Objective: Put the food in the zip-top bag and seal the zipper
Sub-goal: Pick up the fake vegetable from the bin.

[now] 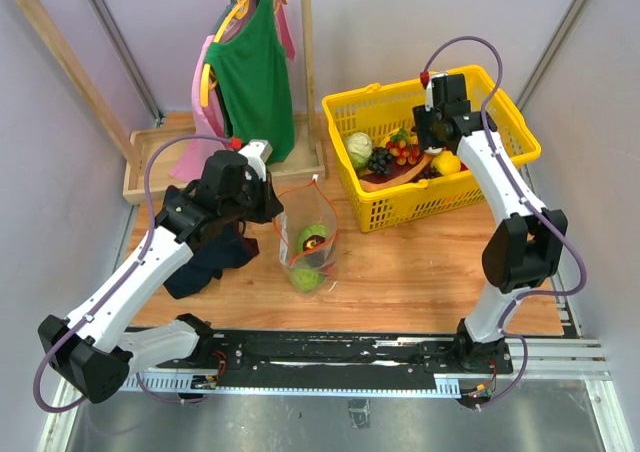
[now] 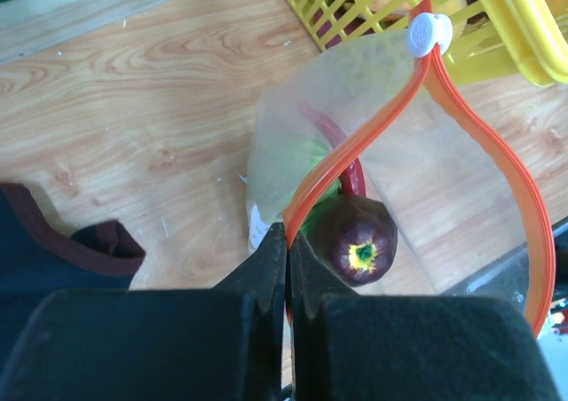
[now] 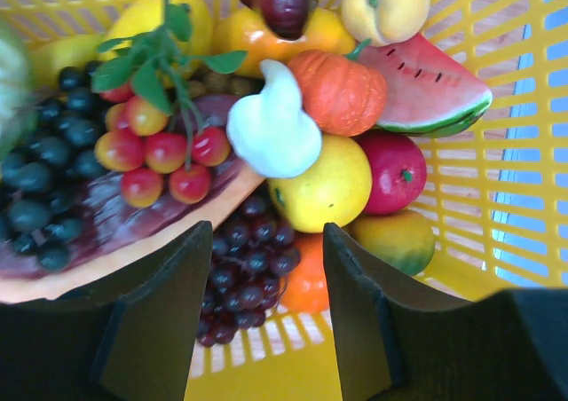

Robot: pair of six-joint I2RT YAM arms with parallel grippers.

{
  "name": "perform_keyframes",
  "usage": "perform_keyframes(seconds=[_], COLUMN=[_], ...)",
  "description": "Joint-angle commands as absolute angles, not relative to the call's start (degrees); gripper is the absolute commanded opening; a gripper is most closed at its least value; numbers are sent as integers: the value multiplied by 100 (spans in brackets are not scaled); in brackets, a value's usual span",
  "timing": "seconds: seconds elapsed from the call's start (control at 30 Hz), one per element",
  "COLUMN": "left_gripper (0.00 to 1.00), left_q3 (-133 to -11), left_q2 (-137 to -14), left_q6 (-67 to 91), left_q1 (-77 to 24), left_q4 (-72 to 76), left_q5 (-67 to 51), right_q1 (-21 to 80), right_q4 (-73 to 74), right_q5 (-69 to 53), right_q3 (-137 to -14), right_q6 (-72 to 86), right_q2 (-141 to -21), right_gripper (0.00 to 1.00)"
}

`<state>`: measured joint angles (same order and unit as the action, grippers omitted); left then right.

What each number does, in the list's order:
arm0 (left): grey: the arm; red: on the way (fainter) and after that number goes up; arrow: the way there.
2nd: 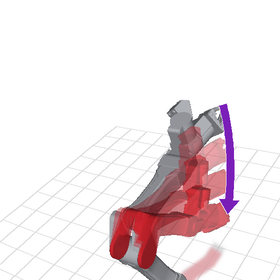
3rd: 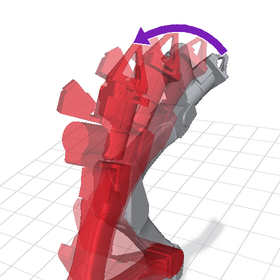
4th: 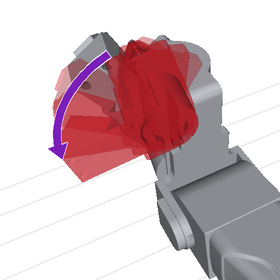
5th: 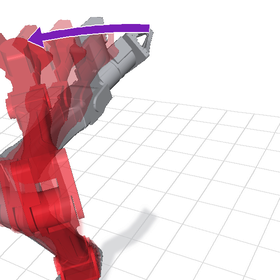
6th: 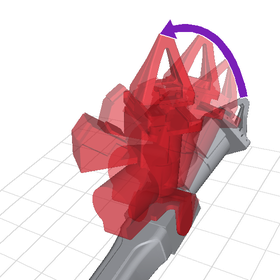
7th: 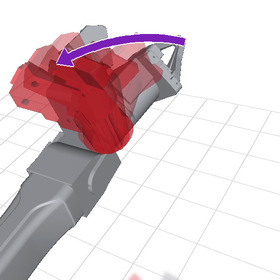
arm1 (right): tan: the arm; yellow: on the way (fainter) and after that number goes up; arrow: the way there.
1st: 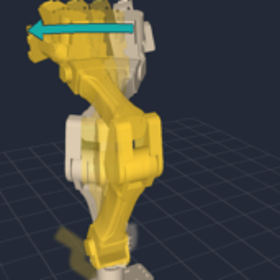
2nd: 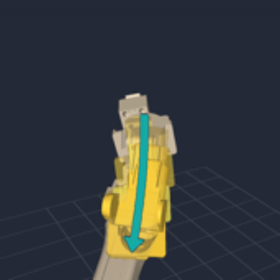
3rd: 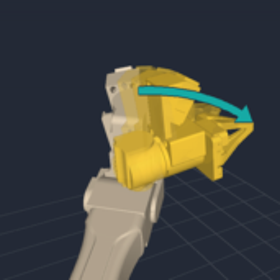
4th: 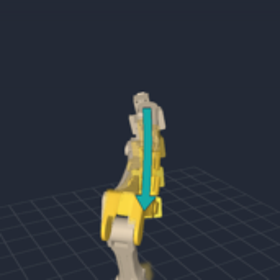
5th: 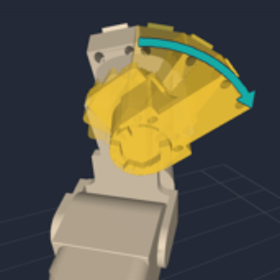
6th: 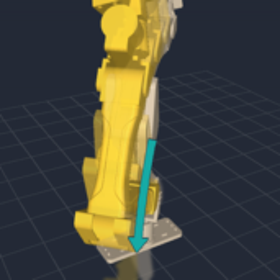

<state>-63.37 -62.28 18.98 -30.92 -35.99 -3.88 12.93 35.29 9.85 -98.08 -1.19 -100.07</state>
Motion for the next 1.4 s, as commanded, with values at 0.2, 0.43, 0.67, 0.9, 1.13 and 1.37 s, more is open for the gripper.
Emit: perform_keyframes(seconds=[0.2, 0.43, 0.67, 0.9, 1.13, 1.37], left_gripper=[0, 1, 0, 0, 0, 0], left_q3=[-6431, -6358, -6314, -6279, -6250, -6222], left_q2=[-6399, -6429, -6403, -6357, -6308, -6275], left_q6=[1644, 1620, 1600, 1595, 1617, 1626], left_q1=[-3067, -3068, -3068, -3067, -3068, -3067], left_q4=[-3112, -3019, -2967, -2945, -2922, -2901], left_q5=[-207, -265, -323, -357, -387, -415], right_q1=[827, 755, 676, 676, 677, 673], right_q4=[3173, 3187, 3157, 3364, 3124, 2971], right_q5=[436, 392, 544, 473, 422, 439], right_q3=[-10138, -10285, -10551, -10625, -10188, -10021], right_q6=[-692, -670, -665, -636, -581, -628], right_q2=[-10899, -11311, -11856, -11732, -10984, -10815], right_gripper=[52, 52, 43, 20, 3, 1])
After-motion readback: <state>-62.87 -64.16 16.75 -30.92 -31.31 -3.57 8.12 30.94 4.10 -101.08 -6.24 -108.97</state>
